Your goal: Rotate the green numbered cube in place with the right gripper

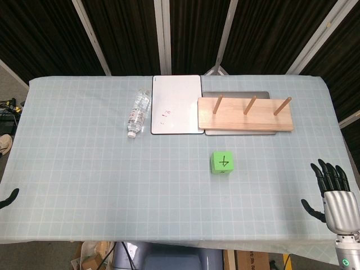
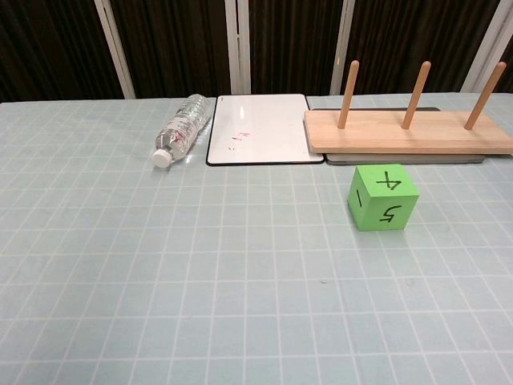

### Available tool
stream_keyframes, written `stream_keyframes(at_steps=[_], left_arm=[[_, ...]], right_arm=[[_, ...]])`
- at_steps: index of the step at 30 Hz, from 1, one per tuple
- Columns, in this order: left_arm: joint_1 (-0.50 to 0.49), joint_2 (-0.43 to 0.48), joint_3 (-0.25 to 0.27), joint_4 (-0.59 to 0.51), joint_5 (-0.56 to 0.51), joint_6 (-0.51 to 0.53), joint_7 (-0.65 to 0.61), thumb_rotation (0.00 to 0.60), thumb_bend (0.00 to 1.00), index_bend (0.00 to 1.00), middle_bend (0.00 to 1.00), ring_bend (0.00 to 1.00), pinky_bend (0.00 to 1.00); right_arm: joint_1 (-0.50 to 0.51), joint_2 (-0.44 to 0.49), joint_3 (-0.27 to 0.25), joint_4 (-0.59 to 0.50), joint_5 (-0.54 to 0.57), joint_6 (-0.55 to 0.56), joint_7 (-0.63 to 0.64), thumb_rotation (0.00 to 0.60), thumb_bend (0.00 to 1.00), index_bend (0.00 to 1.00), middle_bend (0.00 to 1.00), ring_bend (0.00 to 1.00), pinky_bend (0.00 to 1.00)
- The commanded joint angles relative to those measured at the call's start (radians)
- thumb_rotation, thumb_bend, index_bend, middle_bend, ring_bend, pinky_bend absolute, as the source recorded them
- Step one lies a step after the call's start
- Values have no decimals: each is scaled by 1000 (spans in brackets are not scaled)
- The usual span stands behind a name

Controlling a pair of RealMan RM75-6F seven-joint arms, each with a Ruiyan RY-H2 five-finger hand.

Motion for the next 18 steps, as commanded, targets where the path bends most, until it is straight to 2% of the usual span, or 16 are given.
stream_keyframes(at_steps=[1, 13, 18], left_arm=[[3, -2, 0, 4, 5, 8, -1, 600, 307, 104, 0, 0, 0], [3, -12, 5, 8, 23, 19, 22, 600, 307, 104, 0, 0, 0], [11, -9, -1, 29, 49, 54, -30, 600, 307, 104, 0, 0, 0]], right_arm=[[-1, 0, 4, 2, 6, -13, -4, 600, 238, 89, 11, 0, 0], [-10, 16, 15, -27, 22, -56, 15, 600, 238, 89, 27, 0, 0], [8, 34, 19, -20, 22, -102, 25, 600, 237, 89, 63, 13, 0]])
